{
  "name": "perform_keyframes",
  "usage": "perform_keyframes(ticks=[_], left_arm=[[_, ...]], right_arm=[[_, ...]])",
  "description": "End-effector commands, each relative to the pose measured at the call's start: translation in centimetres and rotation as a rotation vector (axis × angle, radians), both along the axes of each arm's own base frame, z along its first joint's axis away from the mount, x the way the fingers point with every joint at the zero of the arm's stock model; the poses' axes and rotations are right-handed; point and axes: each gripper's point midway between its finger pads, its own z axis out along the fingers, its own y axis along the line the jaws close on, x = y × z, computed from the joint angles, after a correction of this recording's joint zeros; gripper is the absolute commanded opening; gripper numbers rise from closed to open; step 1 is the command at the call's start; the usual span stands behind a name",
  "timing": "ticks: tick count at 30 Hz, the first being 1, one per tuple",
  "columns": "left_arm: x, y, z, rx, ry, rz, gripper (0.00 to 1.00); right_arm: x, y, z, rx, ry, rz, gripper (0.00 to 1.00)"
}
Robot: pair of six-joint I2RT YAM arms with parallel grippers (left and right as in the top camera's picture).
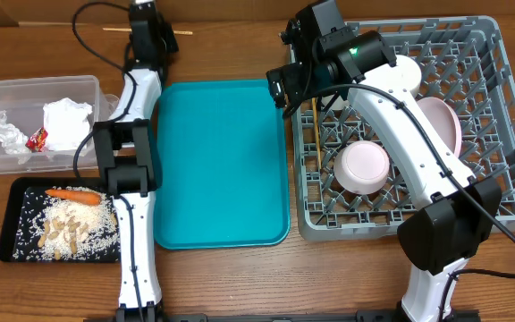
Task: Sort waste into correct bins and load items into the dishwasher
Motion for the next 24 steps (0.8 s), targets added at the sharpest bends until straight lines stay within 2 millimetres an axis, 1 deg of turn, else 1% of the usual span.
perform_keyframes(ticks=[1,4,11,18,20,24], left_arm=[[0.6,0.3,-0.6,0.011,-0.039,-0.003,0.05],[0.9,0.2,-0.2,0.01,-0.064,-0.006,0.06],[0.9,-0.1,0.0,0.011,-0.067,-0.009,0.06],[1.7,-0.4,2.7,0.012,-0.114,-0.014,0.07],[1.8,-0.4,3.1,0.011,-0.124,-0.014,0.07],[1.9,-0.4,3.3,0.008,-0.13,-0.012,0.08]], right_arm=[[0.2,-0.1,0.3,0.001,-0.011,-0.008,1.0],[0.2,-0.2,0.3,0.001,-0.011,-0.008,1.0],[0.2,-0.1,0.3,0.001,-0.011,-0.008,1.0],[0.2,-0.2,0.3,0.001,-0.011,-0.008,1.0],[0.2,-0.1,0.3,0.001,-0.011,-0.008,1.0],[0.2,-0.1,0.3,0.001,-0.011,-0.008,1.0]])
